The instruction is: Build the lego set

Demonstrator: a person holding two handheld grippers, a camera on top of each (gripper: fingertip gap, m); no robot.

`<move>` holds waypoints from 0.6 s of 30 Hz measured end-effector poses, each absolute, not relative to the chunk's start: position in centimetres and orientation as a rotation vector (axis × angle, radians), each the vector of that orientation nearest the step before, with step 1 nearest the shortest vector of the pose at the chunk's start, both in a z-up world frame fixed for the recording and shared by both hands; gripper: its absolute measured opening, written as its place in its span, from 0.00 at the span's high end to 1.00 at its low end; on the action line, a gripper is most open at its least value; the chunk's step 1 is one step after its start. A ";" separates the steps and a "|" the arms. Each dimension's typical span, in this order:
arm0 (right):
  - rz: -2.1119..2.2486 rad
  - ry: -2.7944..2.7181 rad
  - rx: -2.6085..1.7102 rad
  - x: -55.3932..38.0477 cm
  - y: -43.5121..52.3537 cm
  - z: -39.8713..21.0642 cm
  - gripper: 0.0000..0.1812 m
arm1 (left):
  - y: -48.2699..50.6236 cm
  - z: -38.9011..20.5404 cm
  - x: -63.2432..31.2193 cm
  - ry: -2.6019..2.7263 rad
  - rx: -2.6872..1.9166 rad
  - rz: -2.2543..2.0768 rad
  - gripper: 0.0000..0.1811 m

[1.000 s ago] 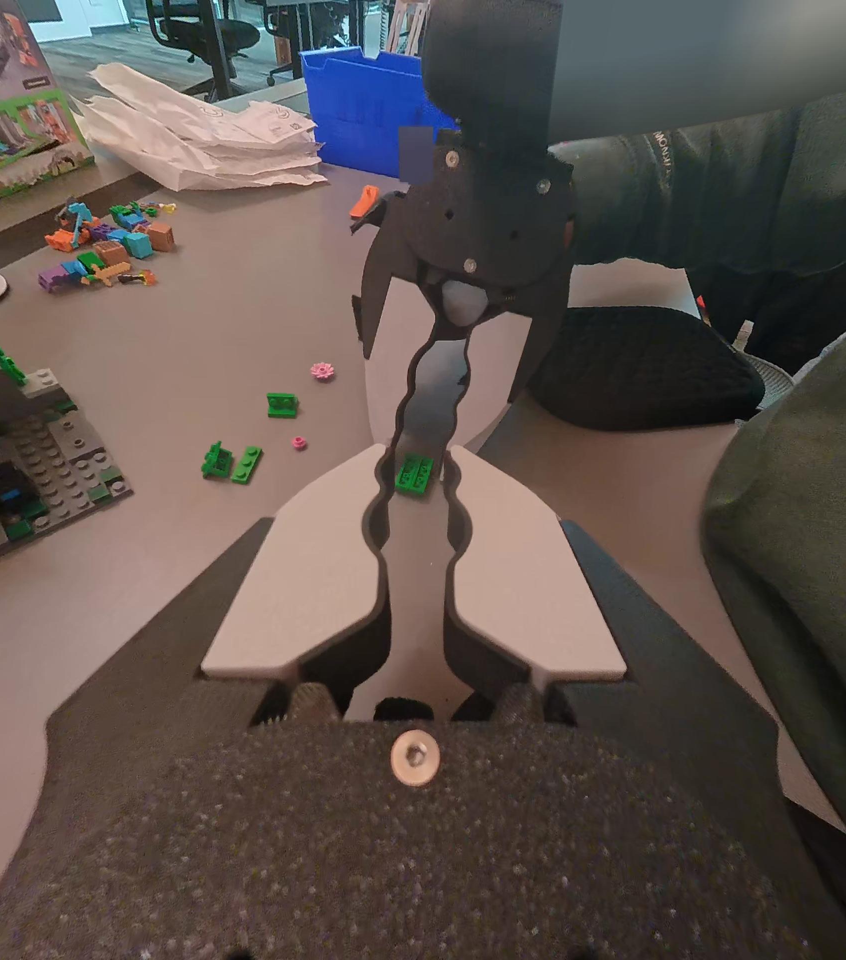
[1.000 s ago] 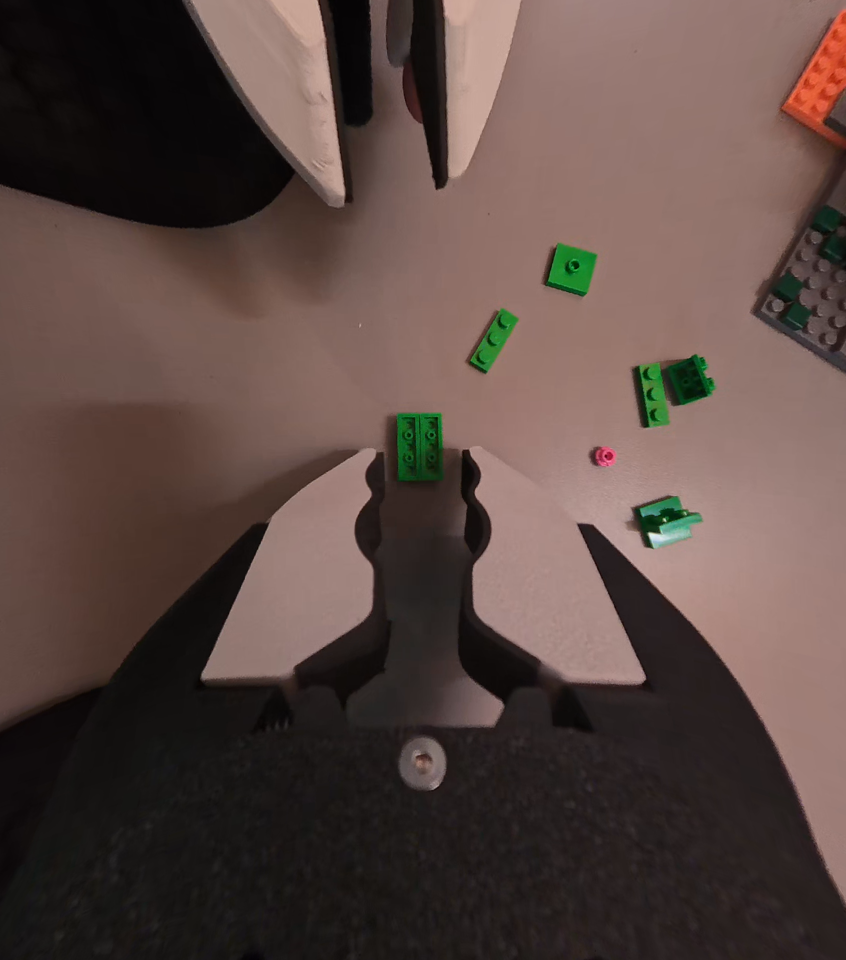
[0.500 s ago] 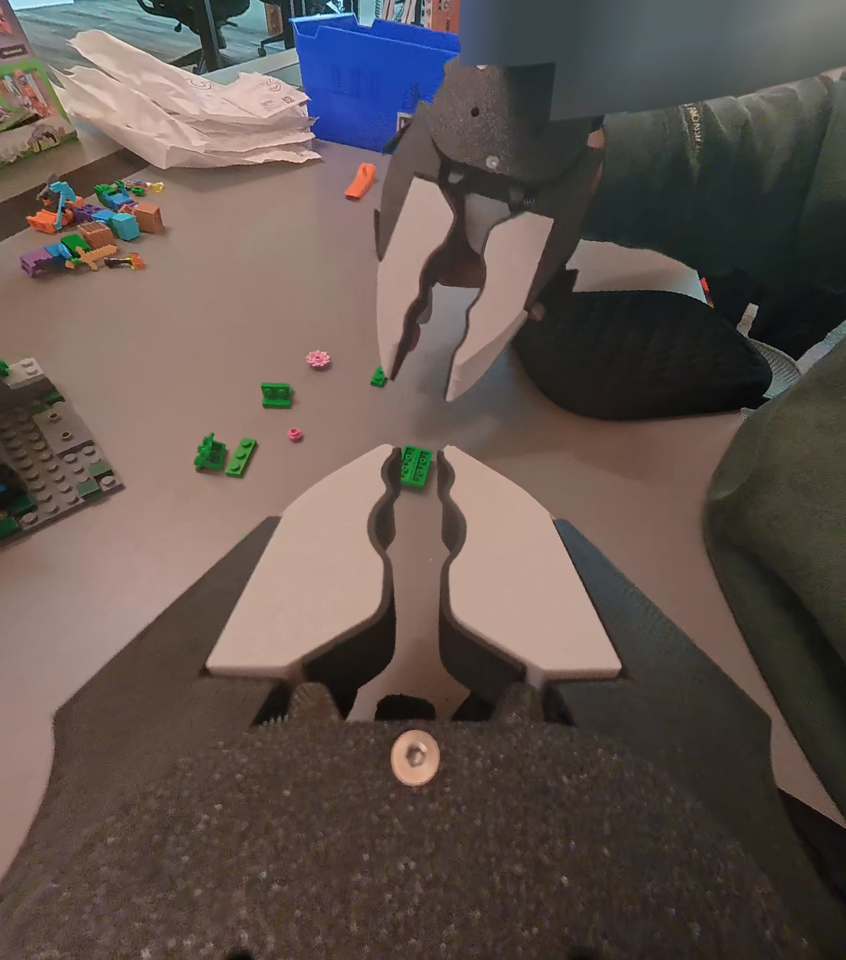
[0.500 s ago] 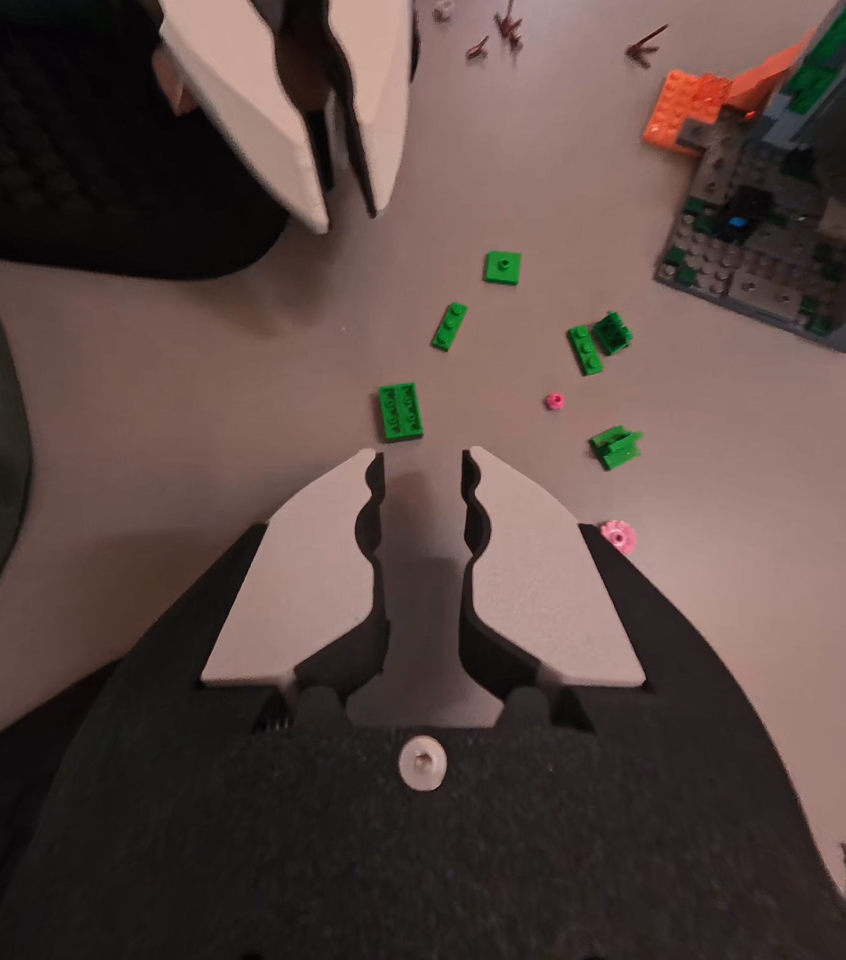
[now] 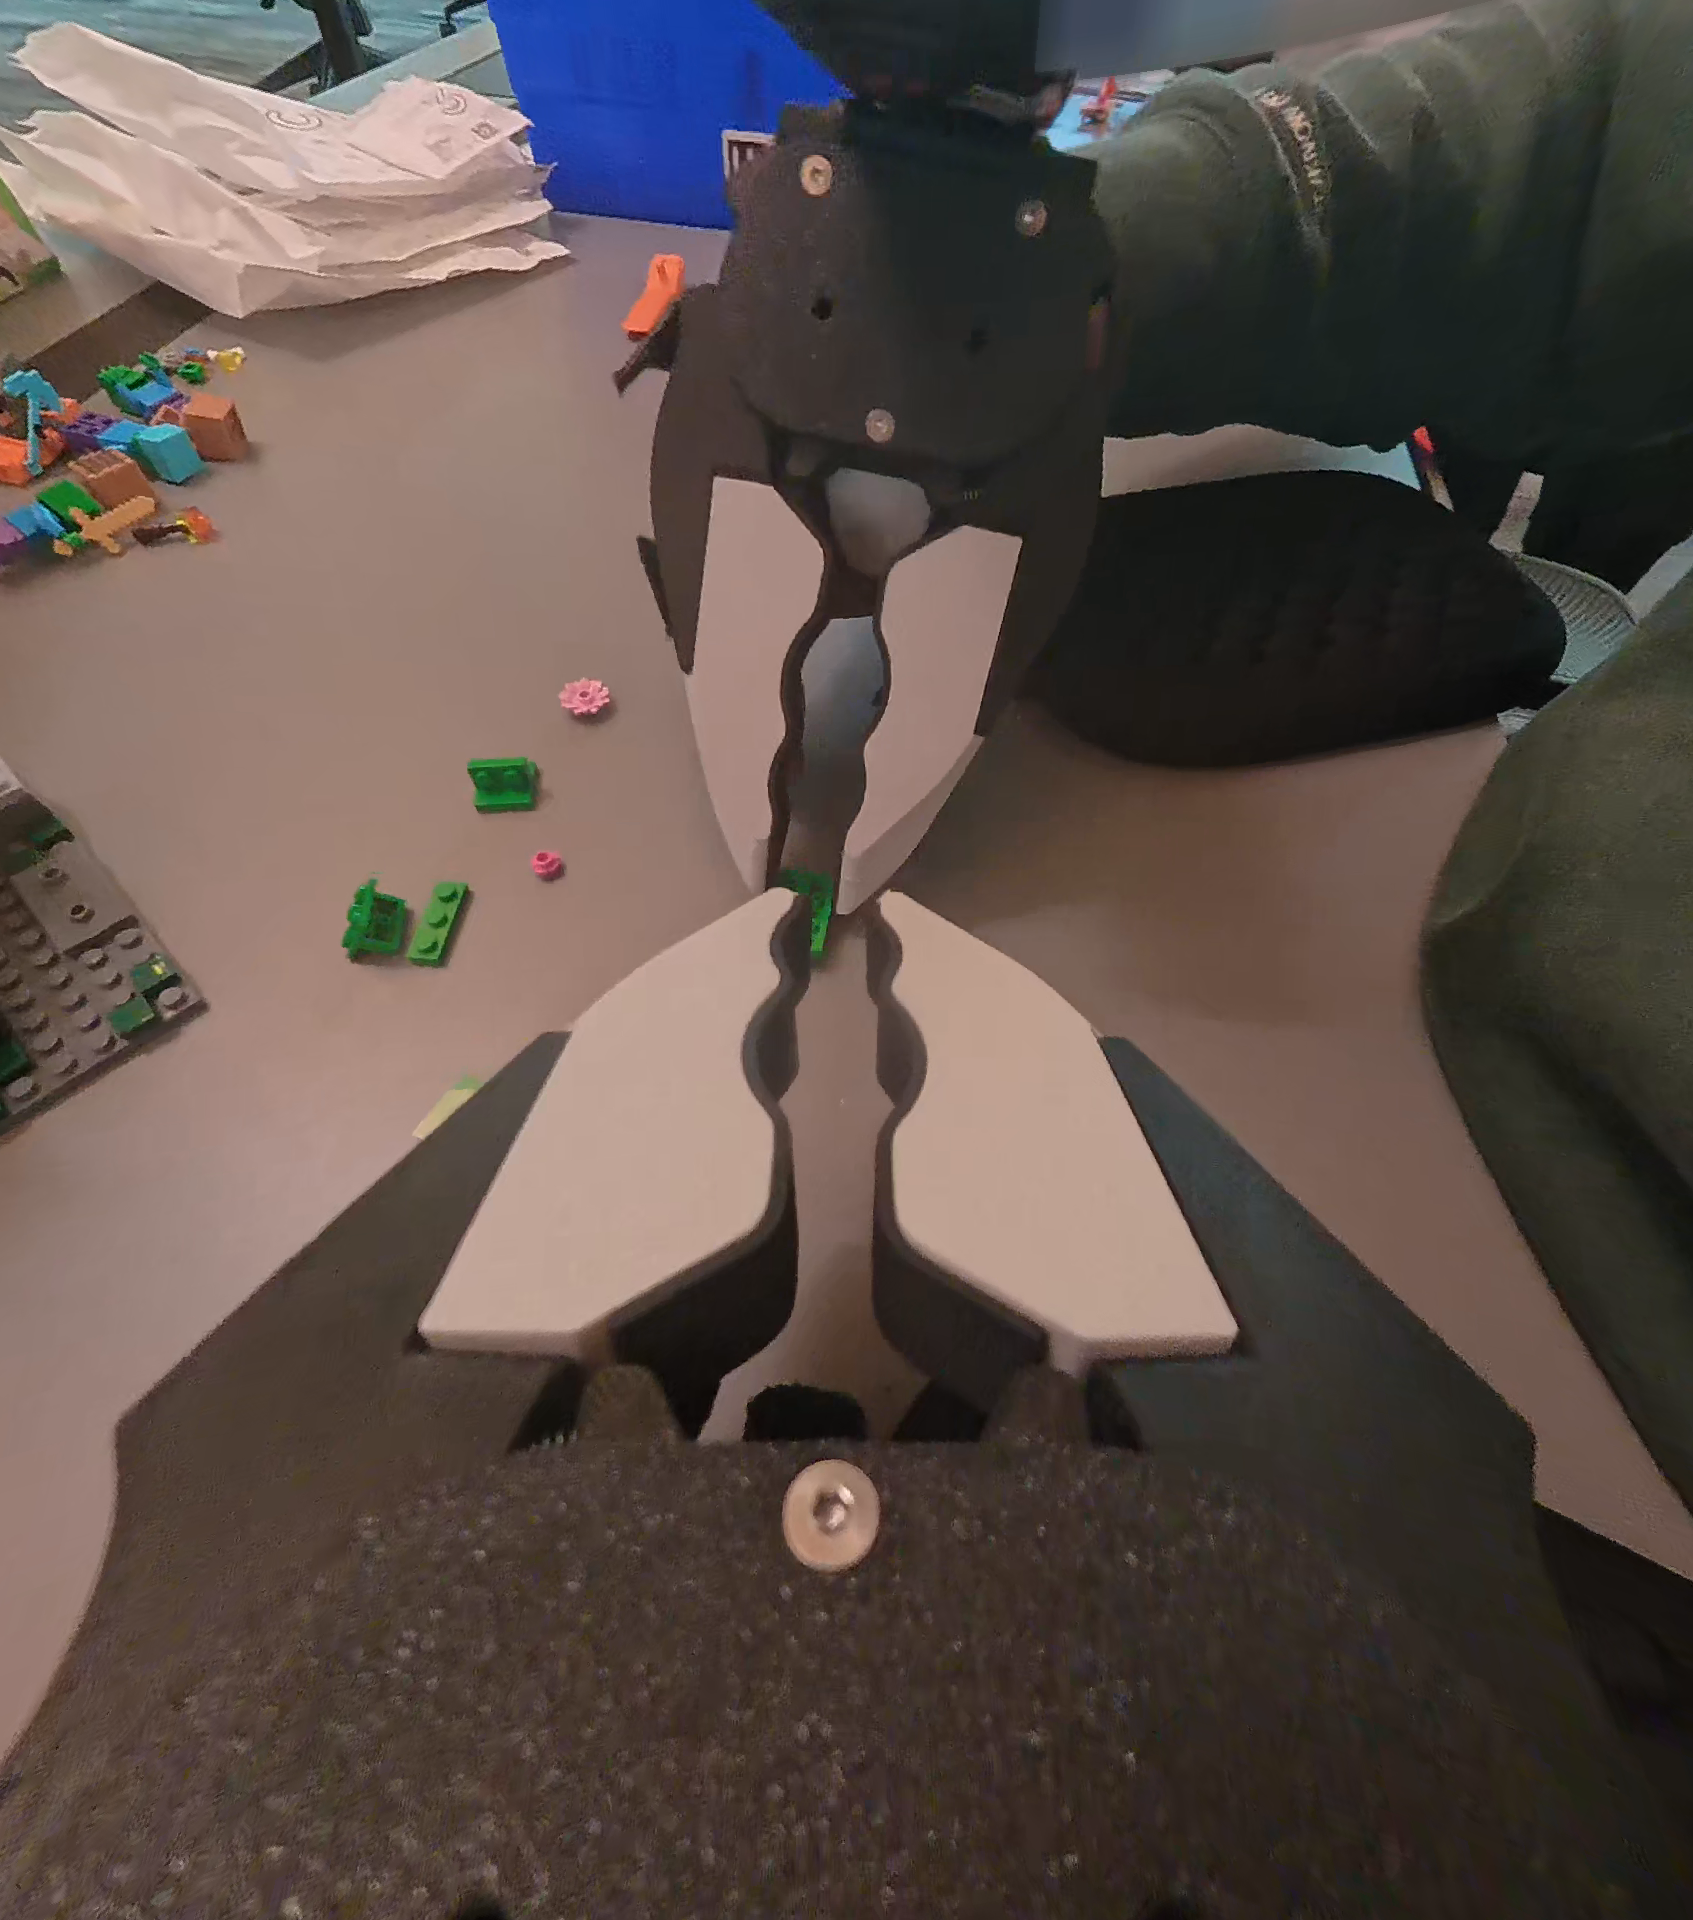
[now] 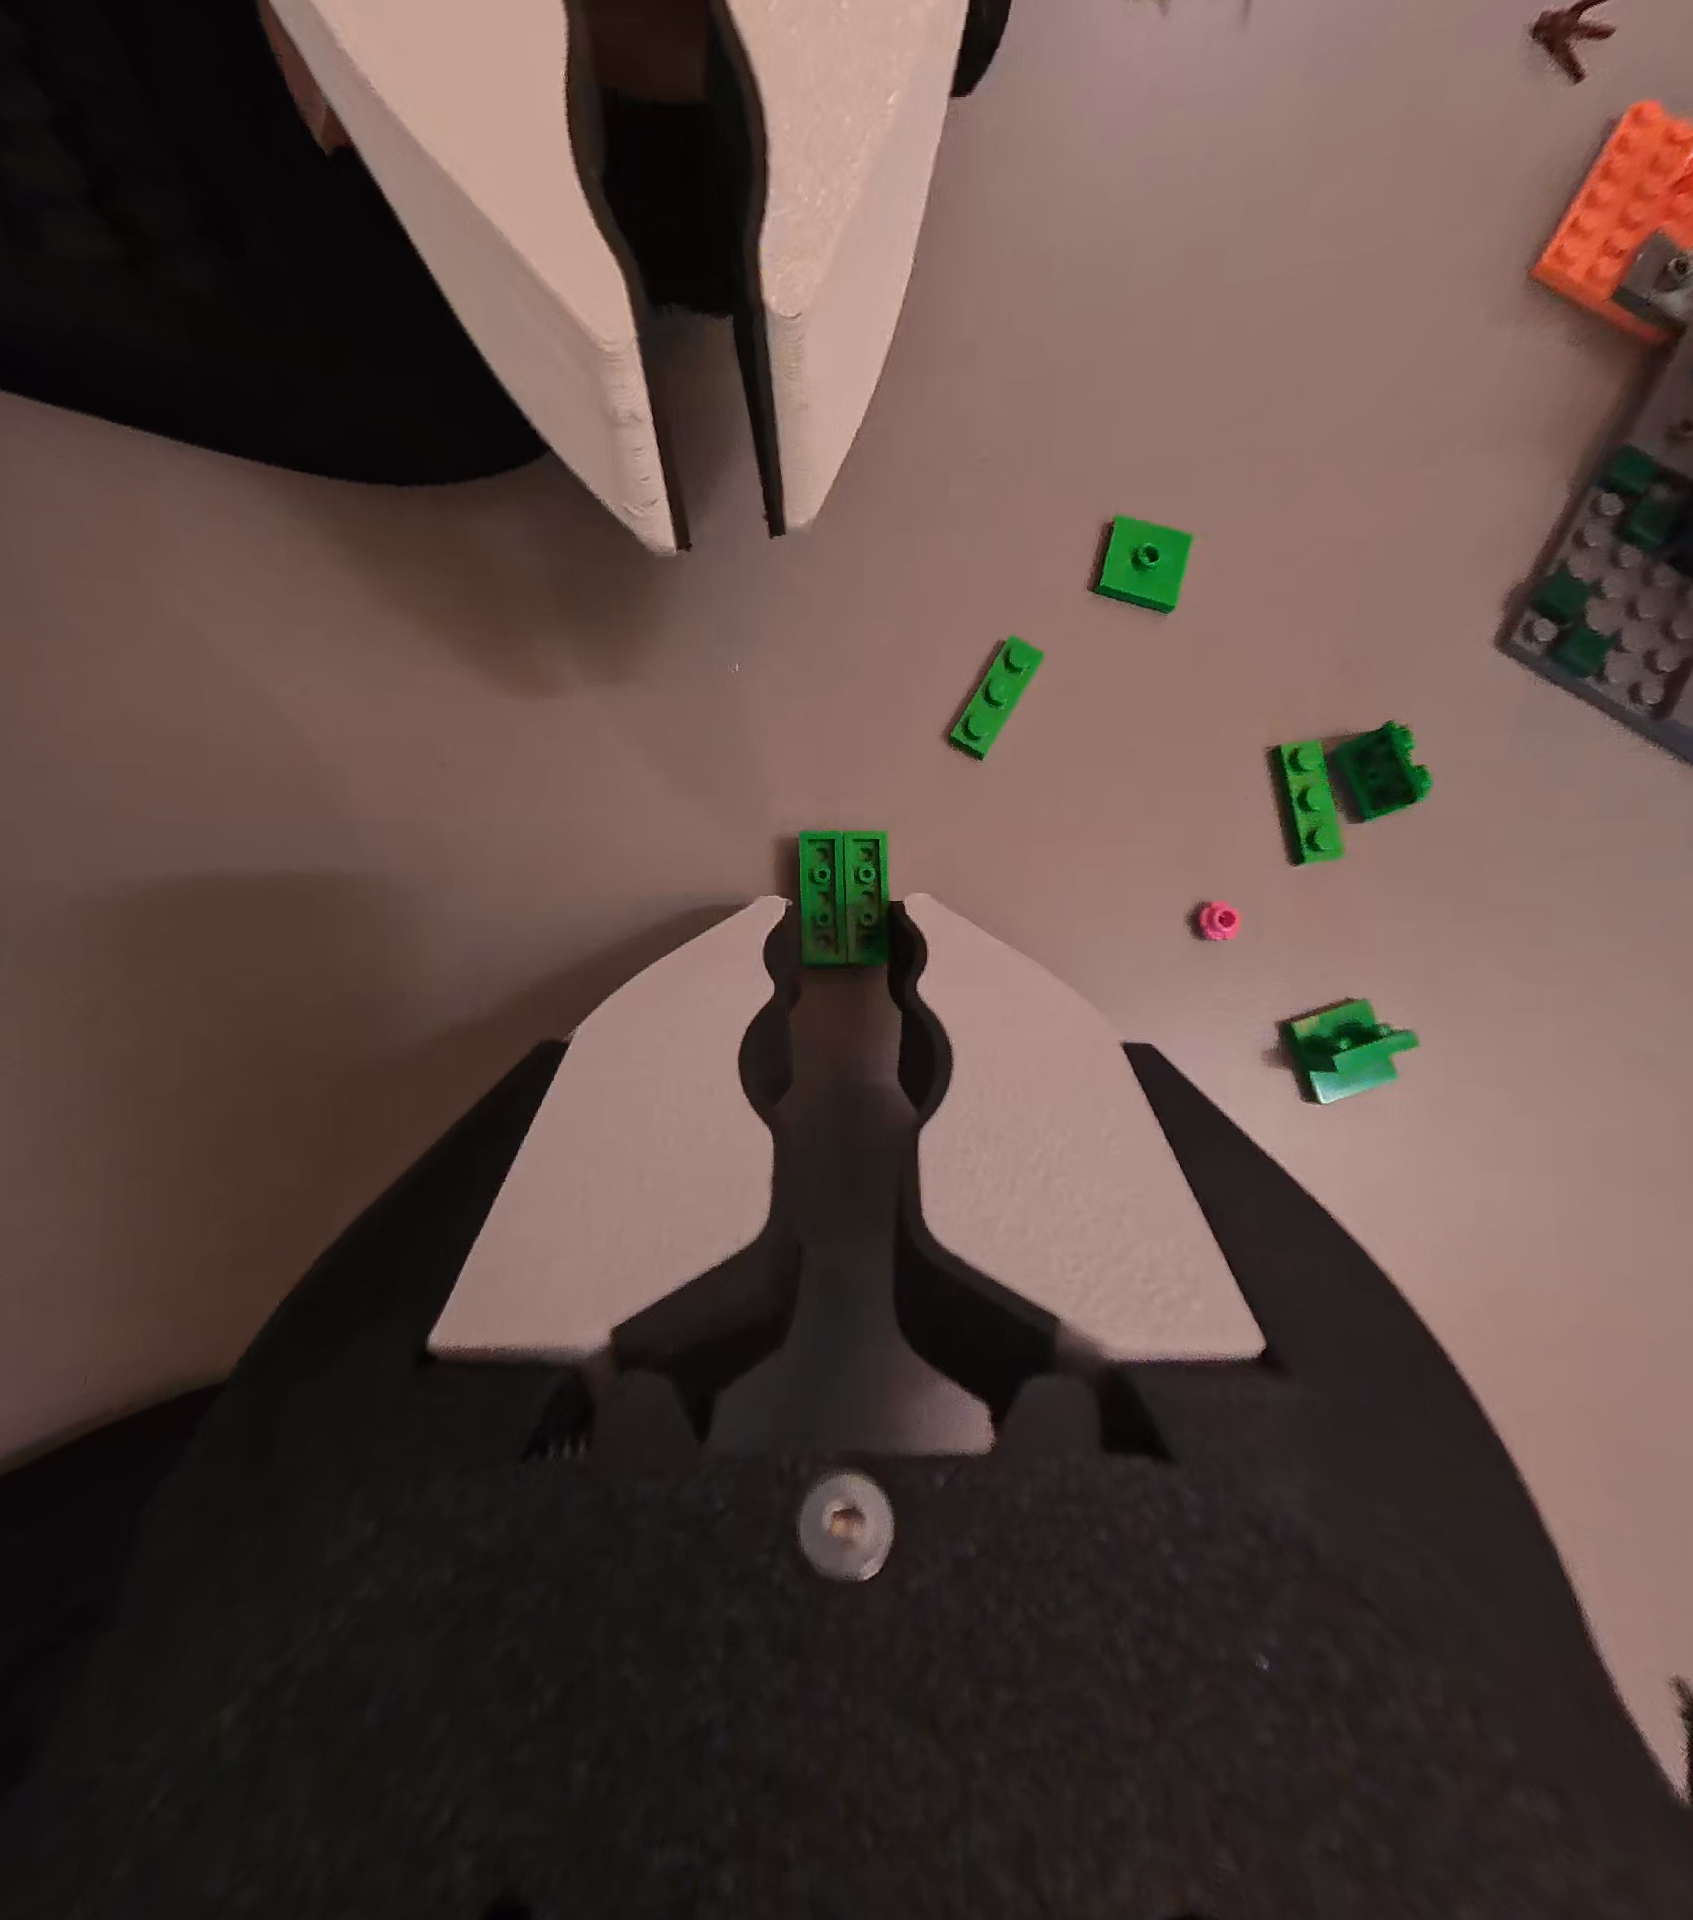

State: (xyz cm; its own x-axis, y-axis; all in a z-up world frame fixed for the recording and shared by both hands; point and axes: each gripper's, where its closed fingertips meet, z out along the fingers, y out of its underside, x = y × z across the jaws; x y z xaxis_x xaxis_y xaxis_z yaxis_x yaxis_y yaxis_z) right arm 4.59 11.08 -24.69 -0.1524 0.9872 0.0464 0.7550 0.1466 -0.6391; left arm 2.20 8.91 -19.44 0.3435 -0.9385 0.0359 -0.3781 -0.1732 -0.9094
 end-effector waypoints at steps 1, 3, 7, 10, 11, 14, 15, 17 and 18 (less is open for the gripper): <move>0.678 -1.976 -1.674 4.7 11.0 -24.7 0.91 | 8.8 -19.4 2.2 1.187 -1.725 -0.801 0.95; 0.769 -1.971 -1.707 4.9 10.4 -24.2 0.92 | 8.7 -19.3 2.4 1.208 -1.702 -0.796 0.94; 1.019 -1.903 -1.774 5.4 9.4 -22.2 0.92 | 8.2 -19.0 2.8 1.275 -1.616 -0.752 0.91; 1.218 -1.843 -1.803 5.7 8.6 -20.3 0.92 | 7.8 -18.8 3.3 1.322 -1.551 -0.707 0.89; 1.271 -1.832 -1.808 5.8 8.3 -19.8 0.92 | 7.6 -18.6 3.6 1.330 -1.525 -0.700 0.88; 1.410 -1.808 -1.820 5.8 7.4 -19.0 0.92 | 6.8 -17.6 4.9 1.350 -1.454 -0.734 0.85; 1.448 -1.805 -1.822 5.7 7.0 -18.8 0.92 | 6.5 -17.5 5.3 1.369 -1.434 -0.730 0.85; 1.490 -1.804 -1.825 5.7 6.6 -18.7 0.92 | 6.0 -17.5 6.0 1.414 -1.391 -0.694 0.85; 1.504 -1.803 -1.827 5.7 6.4 -18.6 0.92 | 5.7 -17.5 6.3 1.433 -1.368 -0.683 0.85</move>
